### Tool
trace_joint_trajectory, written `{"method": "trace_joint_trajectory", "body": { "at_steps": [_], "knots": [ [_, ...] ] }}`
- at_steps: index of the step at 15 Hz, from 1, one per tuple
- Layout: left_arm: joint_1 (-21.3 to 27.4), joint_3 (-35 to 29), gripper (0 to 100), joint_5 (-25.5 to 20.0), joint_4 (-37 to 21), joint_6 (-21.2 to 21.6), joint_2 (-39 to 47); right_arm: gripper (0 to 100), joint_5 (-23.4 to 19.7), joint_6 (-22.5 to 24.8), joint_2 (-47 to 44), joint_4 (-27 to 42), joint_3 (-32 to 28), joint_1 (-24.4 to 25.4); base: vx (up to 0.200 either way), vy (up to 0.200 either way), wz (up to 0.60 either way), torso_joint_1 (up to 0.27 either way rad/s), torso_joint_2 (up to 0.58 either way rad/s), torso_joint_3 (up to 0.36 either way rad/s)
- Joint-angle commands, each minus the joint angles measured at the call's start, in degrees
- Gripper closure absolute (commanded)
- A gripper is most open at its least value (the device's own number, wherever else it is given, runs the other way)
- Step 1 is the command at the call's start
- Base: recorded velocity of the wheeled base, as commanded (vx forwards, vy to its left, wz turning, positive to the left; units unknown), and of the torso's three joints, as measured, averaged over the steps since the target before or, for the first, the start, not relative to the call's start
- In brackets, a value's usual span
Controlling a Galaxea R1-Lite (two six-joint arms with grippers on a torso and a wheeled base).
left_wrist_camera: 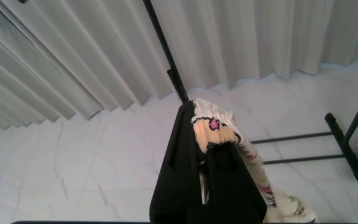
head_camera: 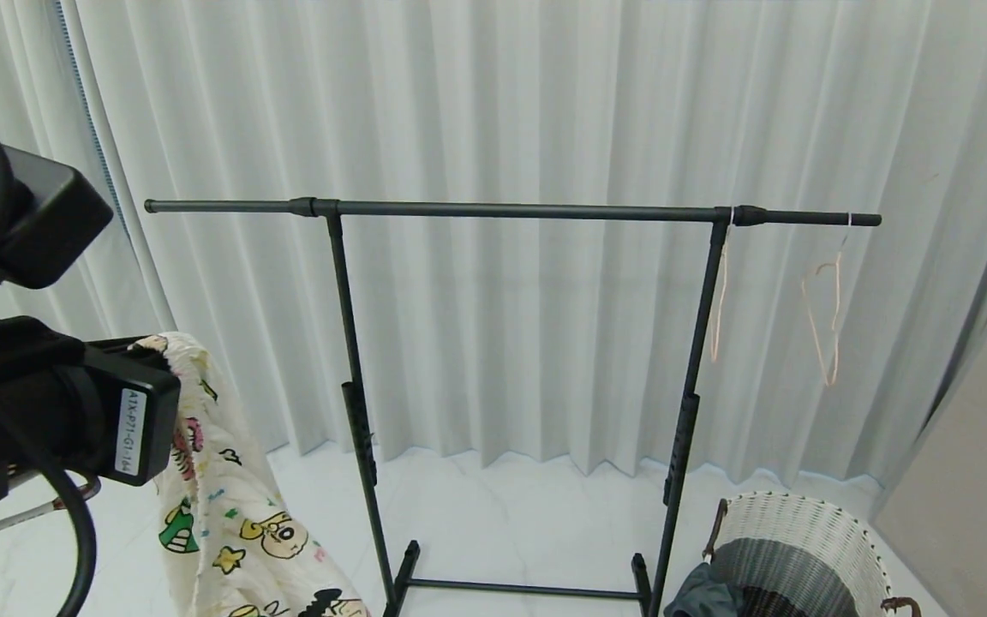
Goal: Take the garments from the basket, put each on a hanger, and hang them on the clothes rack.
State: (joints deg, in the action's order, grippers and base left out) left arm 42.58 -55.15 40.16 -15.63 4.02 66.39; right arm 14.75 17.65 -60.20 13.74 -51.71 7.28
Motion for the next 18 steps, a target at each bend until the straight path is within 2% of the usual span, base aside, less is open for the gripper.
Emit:
{"method": "trace_joint_trajectory", "body": {
  "at_steps": [1,5,10,18],
  "knots": [
    [0.1,0.0,100,0.0,0.0,0.1,0.1,0,0.0,0.0,-0.2,-0.2,0.2,0.0,0.000,-0.200,0.00,0.012,0.00,-0.012],
    [0.1,0.7,100,0.0,0.0,0.1,0.3,0,0.0,0.0,-1.4,-3.0,0.9,0.0,0.000,-0.200,0.00,0.007,0.00,0.001],
    [-1.5,0.7,100,0.0,0.0,0.2,0.2,0,-4.0,0.0,-3.2,-9.5,3.2,0.0,0.000,0.000,0.00,0.000,0.00,0.000],
    [-1.5,0.7,100,-0.1,0.1,0.2,0.2,0,-3.9,-0.1,-6.1,-9.7,3.2,-1.7,0.200,0.000,0.00,0.002,0.00,0.003]
  ]
}}
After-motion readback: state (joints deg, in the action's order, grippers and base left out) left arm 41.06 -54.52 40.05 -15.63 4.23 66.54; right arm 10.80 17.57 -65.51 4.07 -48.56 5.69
